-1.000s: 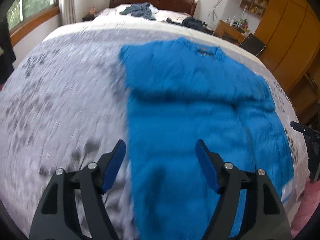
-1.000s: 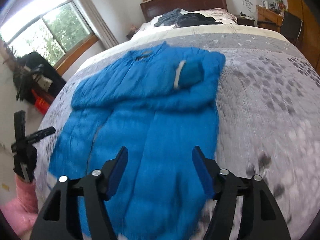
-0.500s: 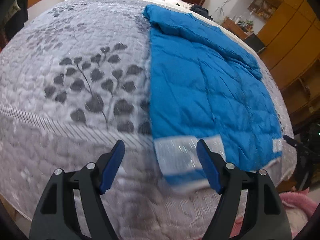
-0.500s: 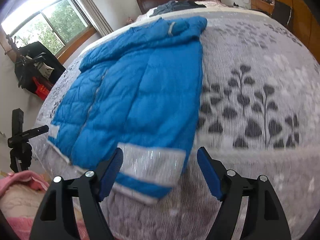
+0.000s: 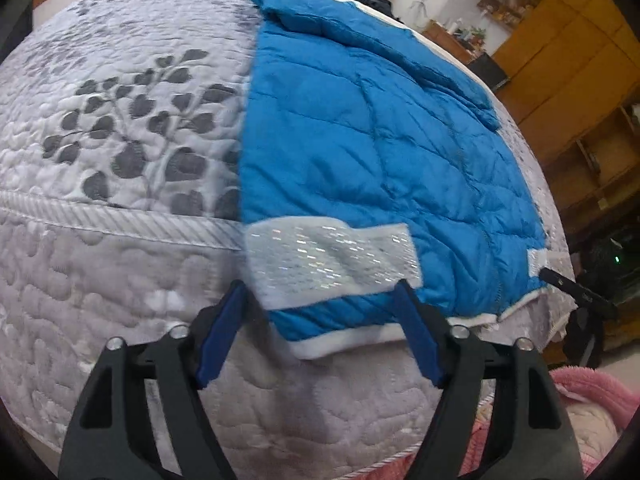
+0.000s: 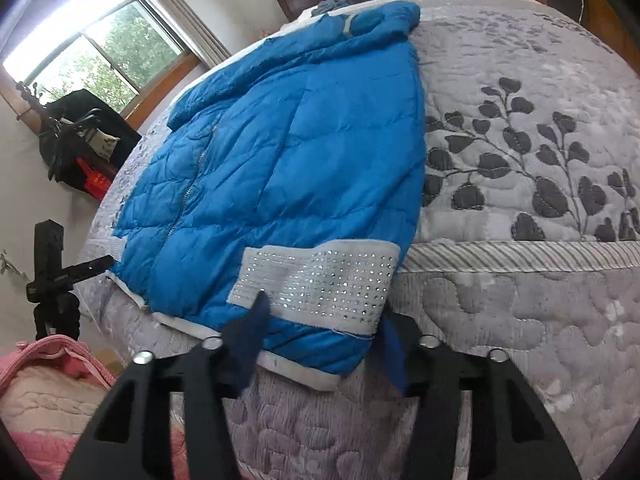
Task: Fold large clothes
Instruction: 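Move both tools to the grey-banded hem and grasp it, then lift the hem with both tools and fold it up toward the collar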
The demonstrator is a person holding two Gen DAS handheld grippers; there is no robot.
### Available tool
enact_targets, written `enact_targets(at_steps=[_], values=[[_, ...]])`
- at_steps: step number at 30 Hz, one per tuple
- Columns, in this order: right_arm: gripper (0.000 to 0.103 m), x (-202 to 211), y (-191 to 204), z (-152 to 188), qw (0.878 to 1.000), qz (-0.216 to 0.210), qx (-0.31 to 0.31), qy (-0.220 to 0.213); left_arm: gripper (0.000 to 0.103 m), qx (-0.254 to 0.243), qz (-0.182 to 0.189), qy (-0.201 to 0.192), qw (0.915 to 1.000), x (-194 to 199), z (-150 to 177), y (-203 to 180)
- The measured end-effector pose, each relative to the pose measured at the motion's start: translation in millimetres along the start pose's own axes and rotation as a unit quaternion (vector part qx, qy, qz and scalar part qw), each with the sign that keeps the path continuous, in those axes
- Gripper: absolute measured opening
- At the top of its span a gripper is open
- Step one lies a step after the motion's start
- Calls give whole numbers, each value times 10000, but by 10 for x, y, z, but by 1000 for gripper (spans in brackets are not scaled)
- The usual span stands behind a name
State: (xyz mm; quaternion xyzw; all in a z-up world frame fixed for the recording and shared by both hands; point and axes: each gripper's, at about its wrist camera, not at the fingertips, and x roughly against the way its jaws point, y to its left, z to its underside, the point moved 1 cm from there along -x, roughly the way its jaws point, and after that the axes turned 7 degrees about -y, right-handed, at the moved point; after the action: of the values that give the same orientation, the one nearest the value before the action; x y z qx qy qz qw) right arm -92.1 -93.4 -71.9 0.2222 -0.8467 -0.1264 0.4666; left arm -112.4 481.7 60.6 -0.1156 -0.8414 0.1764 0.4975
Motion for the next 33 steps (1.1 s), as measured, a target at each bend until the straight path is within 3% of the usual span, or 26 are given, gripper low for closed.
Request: enact_targets(at_steps=[1, 5, 9, 12, 19, 28, 33], values=[[43, -14, 5, -1, 10000, 7, 28, 6, 59, -33, -10, 2, 10000, -10, -1, -13], [21, 28, -16, -35, 9999, -116, -65, -99, 37, 2, -18, -34, 10000, -36, -12, -29], [16, 133, 2, -78, 9994, -263, -72, -233, 20, 38, 79, -115, 9999, 27, -59, 9], [13, 220, 34, -139, 9982, -444, -109, -382, 15, 91, 263, -207, 9994, 85, -120, 6], [11, 479, 148, -413, 9940, -833, -102, -703, 13, 36, 869, -780, 9932, 385, -444, -115], [11, 647, 303, -1025, 9904, -969, 122, -974, 13, -11, 1071, -1126, 9879, 463, -944, -162], [11, 624, 297, -1499, 9889, -1051, 101, -1047, 13, -117, 1105, -1403, 9838, 448, -1385, -215]])
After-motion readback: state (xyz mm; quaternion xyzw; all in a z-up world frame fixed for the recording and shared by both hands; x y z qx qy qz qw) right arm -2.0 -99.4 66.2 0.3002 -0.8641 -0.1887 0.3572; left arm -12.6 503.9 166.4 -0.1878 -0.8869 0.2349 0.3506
